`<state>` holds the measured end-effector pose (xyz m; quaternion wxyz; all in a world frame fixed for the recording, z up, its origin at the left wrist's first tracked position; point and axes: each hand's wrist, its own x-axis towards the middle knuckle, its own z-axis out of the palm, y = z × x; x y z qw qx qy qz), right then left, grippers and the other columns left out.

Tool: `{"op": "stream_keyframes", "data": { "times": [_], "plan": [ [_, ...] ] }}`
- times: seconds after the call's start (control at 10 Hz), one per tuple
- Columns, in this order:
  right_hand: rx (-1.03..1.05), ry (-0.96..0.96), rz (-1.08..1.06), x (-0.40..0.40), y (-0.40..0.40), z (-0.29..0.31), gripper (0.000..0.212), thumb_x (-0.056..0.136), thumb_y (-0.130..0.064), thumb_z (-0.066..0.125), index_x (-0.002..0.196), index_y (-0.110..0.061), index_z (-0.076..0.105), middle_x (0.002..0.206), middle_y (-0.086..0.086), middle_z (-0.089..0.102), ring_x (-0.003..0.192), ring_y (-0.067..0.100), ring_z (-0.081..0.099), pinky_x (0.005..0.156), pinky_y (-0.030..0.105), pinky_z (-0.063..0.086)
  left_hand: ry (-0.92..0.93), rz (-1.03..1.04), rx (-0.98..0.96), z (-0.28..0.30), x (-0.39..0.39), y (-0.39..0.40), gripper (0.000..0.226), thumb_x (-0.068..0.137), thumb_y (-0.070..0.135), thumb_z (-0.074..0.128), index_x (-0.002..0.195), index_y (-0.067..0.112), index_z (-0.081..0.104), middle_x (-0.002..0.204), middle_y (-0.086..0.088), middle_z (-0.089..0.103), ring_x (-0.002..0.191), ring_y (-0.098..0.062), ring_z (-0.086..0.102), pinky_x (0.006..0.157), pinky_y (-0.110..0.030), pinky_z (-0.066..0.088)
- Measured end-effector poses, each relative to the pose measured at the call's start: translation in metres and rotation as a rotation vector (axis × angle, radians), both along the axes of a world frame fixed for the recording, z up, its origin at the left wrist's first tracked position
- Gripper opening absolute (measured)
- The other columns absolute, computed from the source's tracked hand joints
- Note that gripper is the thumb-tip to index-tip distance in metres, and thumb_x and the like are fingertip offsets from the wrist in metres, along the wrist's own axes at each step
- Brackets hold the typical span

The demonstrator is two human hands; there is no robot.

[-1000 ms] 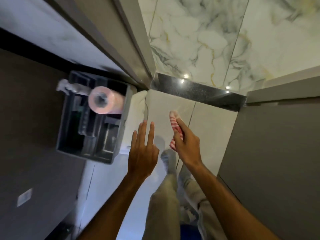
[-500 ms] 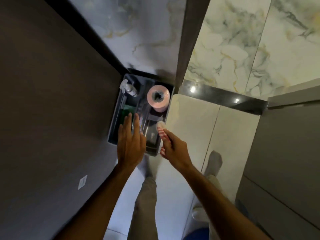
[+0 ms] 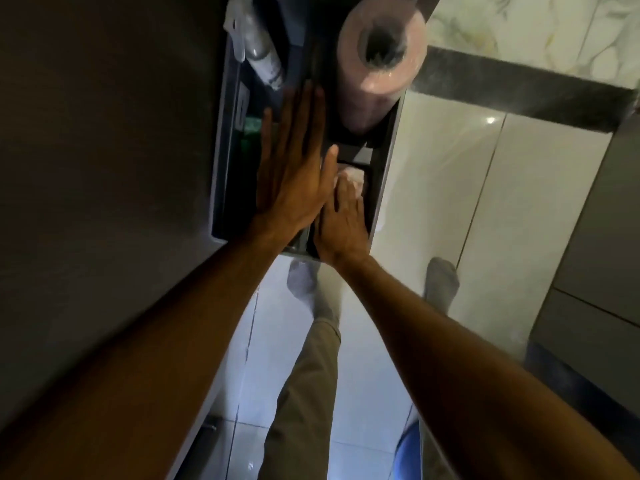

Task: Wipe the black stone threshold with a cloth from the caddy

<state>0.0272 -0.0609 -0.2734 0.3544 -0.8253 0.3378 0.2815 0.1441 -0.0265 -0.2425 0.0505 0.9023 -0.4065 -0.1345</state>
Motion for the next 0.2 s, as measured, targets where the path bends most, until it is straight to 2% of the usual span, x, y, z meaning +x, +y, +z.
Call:
{"op": "stream_keyframes", "data": {
  "times": [0.1, 0.2],
  "plan": [
    [0.089, 0.003, -0.013, 0.004, 0.001, 0.010, 0.078, 0.119, -0.038, 0.041, 0.176, -0.011, -0.006, 0.186, 0.015, -0.012, 0.174, 0.034, -0.008, 0.144, 0.051, 0.002, -0.017, 0.013, 0.018, -0.005, 0.004, -0.004, 0.078, 0.111, 0.054, 0.034, 0.171, 0.008, 0.016, 0.181, -0.019, 0.016, 0.168, -0.039, 0.012, 0.137, -0.061, 0.006],
    [0.181, -0.123, -0.102, -0.035, 0.001, 0.073, 0.062, 0.118, -0.033, 0.047, 0.174, -0.017, 0.027, 0.182, 0.013, 0.025, 0.162, 0.034, 0.039, 0.130, 0.040, 0.041, -0.001, -0.001, 0.031, 0.013, -0.004, 0.001, 0.083, 0.110, 0.056, 0.039, 0.173, 0.010, 0.008, 0.182, -0.018, 0.008, 0.169, -0.037, 0.006, 0.135, -0.058, -0.001]
  ]
}}
